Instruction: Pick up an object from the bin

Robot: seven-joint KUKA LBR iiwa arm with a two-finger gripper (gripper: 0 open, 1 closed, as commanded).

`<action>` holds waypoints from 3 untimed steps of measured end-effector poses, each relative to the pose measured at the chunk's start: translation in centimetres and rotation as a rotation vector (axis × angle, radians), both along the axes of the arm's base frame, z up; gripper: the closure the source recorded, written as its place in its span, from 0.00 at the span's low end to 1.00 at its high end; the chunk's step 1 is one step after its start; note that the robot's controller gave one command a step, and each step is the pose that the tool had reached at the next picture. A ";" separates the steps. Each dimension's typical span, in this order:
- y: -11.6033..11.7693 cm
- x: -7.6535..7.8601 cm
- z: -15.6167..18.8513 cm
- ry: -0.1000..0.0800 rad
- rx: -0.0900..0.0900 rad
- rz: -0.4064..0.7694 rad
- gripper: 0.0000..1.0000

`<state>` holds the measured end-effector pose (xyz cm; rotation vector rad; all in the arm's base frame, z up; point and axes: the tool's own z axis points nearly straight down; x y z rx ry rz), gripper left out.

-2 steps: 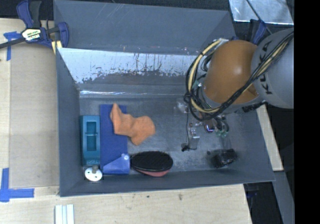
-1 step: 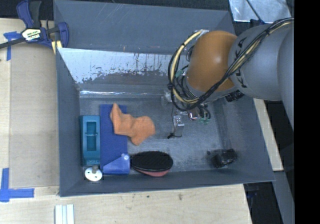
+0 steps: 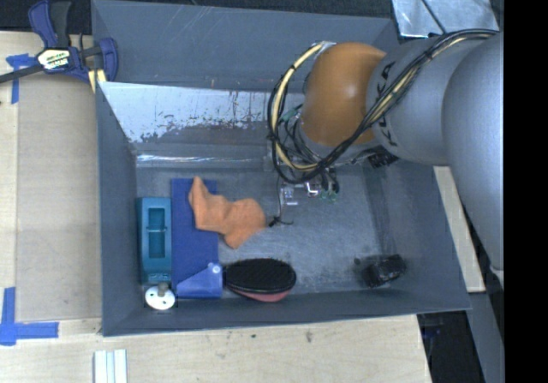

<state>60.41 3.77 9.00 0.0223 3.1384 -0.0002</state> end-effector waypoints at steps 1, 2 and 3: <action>2.7 -1.5 -1.0 -0.001 0.000 0.091 0.00; 4.4 -6.0 -1.9 0.000 0.001 -0.136 1.00; 4.4 -6.0 -1.9 0.000 0.000 -0.136 1.00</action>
Offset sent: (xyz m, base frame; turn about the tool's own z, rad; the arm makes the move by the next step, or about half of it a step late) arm -0.0605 0.0439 -0.0200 0.1378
